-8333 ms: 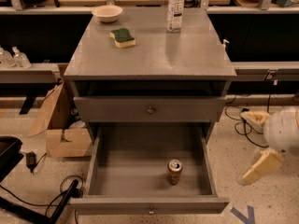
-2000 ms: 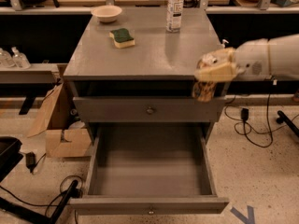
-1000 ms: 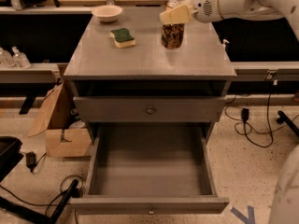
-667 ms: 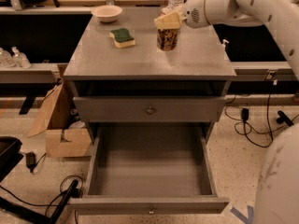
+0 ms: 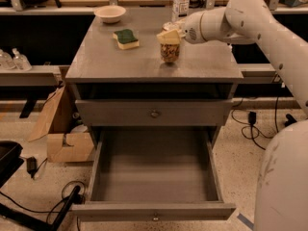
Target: Pick orange can from middle drawer and place on counter
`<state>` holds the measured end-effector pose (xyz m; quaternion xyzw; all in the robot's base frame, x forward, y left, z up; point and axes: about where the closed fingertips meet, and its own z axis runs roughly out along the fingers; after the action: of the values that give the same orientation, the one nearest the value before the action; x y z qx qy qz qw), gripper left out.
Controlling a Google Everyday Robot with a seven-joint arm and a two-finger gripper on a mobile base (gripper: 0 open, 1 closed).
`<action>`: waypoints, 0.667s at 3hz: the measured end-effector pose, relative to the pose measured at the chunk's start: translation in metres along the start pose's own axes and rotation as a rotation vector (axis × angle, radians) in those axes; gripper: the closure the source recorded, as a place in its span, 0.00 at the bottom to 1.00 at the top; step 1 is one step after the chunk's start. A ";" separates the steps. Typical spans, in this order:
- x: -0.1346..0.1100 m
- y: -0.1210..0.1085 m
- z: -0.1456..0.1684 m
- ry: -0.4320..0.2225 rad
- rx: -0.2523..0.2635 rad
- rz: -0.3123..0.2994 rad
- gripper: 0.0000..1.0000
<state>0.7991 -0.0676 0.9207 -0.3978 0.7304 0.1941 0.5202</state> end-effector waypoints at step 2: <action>0.001 0.004 0.006 0.001 -0.009 0.000 0.38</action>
Offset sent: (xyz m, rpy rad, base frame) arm 0.0006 0.0033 -0.0020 0.0001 0.0017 0.0043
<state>0.8000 -0.0612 0.9170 -0.4003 0.7298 0.1973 0.5180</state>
